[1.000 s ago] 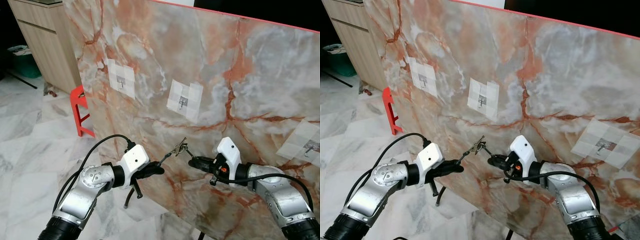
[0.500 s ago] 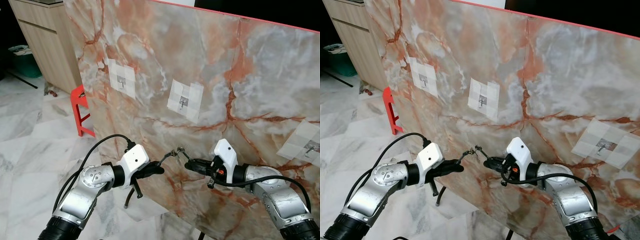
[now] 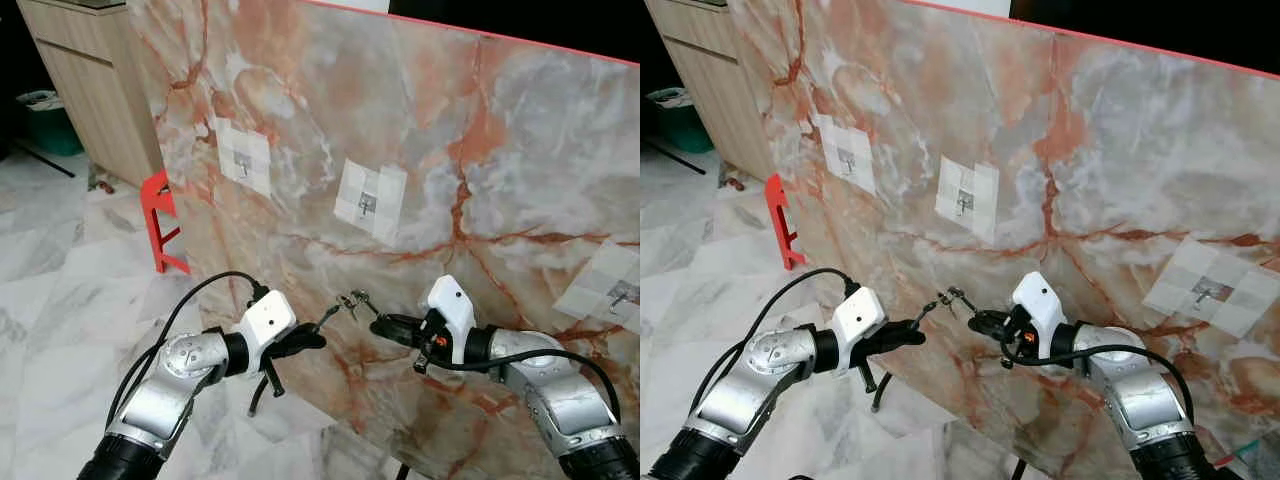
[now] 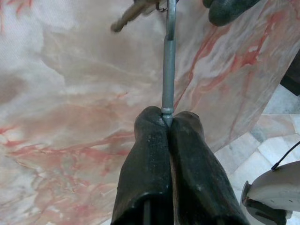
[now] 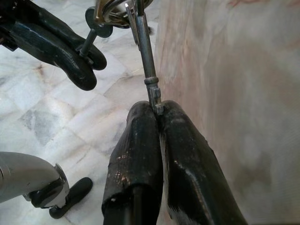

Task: Hang keys on a hook

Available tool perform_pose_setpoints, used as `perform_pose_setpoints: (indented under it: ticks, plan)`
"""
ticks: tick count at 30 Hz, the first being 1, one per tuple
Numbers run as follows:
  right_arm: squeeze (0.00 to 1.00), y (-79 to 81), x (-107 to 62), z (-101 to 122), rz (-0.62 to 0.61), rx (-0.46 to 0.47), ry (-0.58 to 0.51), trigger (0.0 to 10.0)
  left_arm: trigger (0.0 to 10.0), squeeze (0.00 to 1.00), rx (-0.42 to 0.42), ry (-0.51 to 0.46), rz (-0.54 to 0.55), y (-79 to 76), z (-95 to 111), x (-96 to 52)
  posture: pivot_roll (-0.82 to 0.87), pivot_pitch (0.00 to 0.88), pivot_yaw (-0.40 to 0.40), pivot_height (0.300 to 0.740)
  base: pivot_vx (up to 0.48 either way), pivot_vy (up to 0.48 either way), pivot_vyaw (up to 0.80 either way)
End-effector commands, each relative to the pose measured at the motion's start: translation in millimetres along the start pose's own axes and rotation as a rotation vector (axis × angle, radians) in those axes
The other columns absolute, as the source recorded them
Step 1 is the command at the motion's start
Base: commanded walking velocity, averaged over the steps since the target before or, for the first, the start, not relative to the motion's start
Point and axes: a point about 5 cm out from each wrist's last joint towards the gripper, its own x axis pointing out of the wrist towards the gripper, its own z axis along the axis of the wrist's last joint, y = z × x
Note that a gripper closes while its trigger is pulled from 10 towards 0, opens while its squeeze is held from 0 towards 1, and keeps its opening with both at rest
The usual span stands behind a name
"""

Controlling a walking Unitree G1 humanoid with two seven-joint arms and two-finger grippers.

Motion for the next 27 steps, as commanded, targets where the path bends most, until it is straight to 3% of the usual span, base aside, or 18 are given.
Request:
perform_pose_setpoints:
  ticks: [1, 12, 16, 18, 22, 23, 27]
  plan:
    - [0.00, -3.8, -2.3, 8, -0.020, -0.026, -0.021, 10.0, 10.0, 1.00, 0.008, 0.001, 0.009, 1.0, -2, -1.3, -0.13, 0.000, -0.082, 0.740, 0.000, 0.000, 0.00]
    - [0.00, -1.9, -0.3, 8, -0.019, -0.022, -0.028, 10.0, 10.0, 1.00, 0.030, 0.053, 0.024, 3.4, -11, -3.2, -0.12, 0.000, -0.075, 0.740, 0.000, 0.000, 0.00]
    - [0.00, -3.9, -0.7, 7, -0.045, -0.017, -0.032, 10.0, 10.0, 1.00, 0.056, 0.120, 0.118, 11.8, -27, -8.1, -0.12, 0.000, -0.073, 0.740, 0.000, 0.000, 0.00]
    - [0.00, -4.2, -0.4, 9, -0.065, -0.009, -0.046, 10.0, 10.0, 1.00, 0.011, 0.110, 0.242, 20.3, -38, -13.6, -0.12, 0.000, -0.071, 0.740, 0.000, 0.000, 0.00]
    - [0.00, 2.0, -0.7, 10, -0.057, -0.003, -0.062, 10.0, 10.0, 1.00, -0.086, 0.089, 0.313, 19.5, -52, -21.2, -0.12, 0.000, -0.068, 0.740, 0.000, 0.000, 0.00]
    - [0.00, 6.7, -1.7, 8, -0.048, 0.004, -0.063, 10.0, 10.0, 0.00, -0.142, 0.083, 0.341, 17.3, -60, -24.9, -0.13, 0.000, -0.066, 0.740, 0.000, 0.000, 0.00]
    - [0.00, 19.3, -8.0, 0, -0.011, 0.017, -0.046, 10.0, 10.0, 0.00, -0.234, 0.108, 0.418, 10.8, -85, -32.5, -0.13, 0.000, -0.062, 0.740, 0.000, 0.000, 0.00]
